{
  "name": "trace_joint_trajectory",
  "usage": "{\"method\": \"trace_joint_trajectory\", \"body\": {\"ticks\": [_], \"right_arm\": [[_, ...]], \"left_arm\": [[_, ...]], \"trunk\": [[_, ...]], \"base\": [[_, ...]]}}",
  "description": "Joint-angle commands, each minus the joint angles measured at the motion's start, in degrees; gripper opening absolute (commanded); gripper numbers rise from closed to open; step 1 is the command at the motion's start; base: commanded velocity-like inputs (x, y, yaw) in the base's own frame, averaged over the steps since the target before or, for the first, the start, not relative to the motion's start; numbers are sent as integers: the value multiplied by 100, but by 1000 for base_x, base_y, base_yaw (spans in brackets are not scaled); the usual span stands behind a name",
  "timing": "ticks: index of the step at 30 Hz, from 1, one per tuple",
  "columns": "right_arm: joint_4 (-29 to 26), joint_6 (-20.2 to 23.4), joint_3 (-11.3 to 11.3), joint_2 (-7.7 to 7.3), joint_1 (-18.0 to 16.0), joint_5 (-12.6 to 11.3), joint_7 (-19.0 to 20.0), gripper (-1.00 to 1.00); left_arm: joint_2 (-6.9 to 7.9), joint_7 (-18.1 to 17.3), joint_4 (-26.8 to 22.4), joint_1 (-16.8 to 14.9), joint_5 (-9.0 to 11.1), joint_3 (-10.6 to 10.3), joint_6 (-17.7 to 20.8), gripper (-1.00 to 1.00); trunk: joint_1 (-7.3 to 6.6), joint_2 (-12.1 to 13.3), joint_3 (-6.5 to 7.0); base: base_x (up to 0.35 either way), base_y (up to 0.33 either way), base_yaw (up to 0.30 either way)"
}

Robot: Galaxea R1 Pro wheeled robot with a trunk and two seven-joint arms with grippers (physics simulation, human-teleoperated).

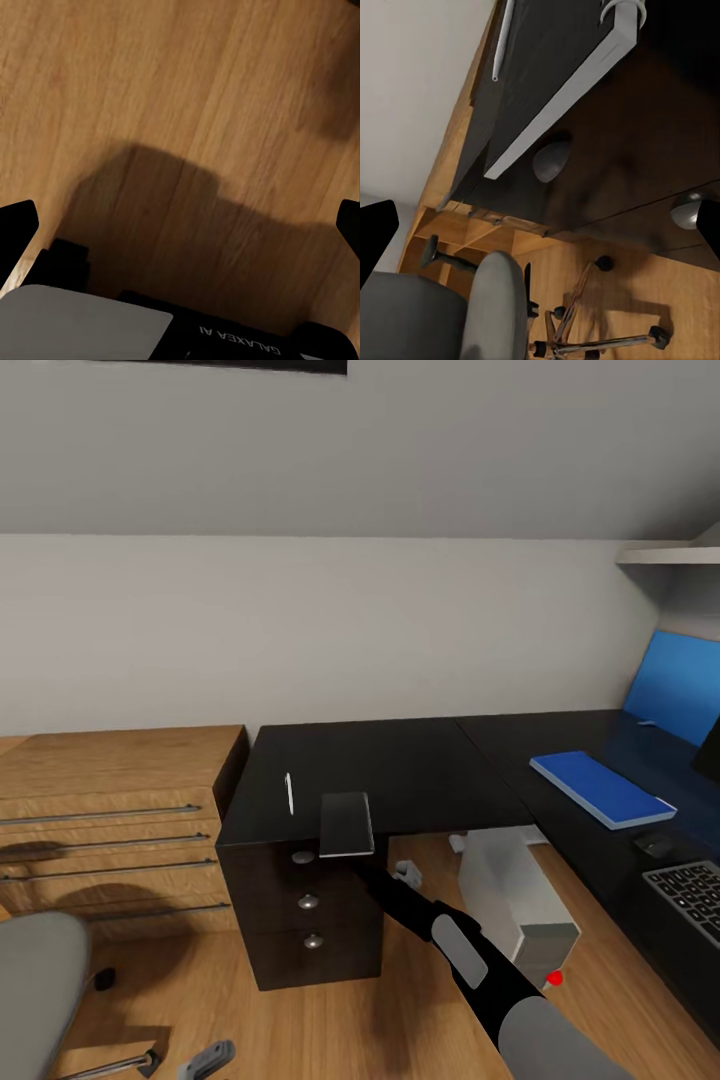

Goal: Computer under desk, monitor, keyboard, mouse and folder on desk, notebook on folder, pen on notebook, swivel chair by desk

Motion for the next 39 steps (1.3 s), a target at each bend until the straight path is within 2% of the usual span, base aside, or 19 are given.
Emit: {"method": "trace_joint_trajectory", "body": {"ticks": [1, 25, 39], "right_arm": [[1, 29, 6, -1, -4, -52, 2, 100], [9, 29, -1, -1, -4, -52, 1, 100], [34, 28, 7, 4, -4, -58, -24, 100]], "left_arm": [[1, 44, -9, -2, 61, 1, 25, 100], [5, 36, -7, -2, 69, 7, 11, 100], [-4, 26, -7, -2, 70, -1, 11, 100]], "trunk": [[-1, -3, -5], [-1, -3, -5], [-1, -3, -5]], "base": [[3, 0, 0], [66, 0, 0], [85, 103, 0]]}}
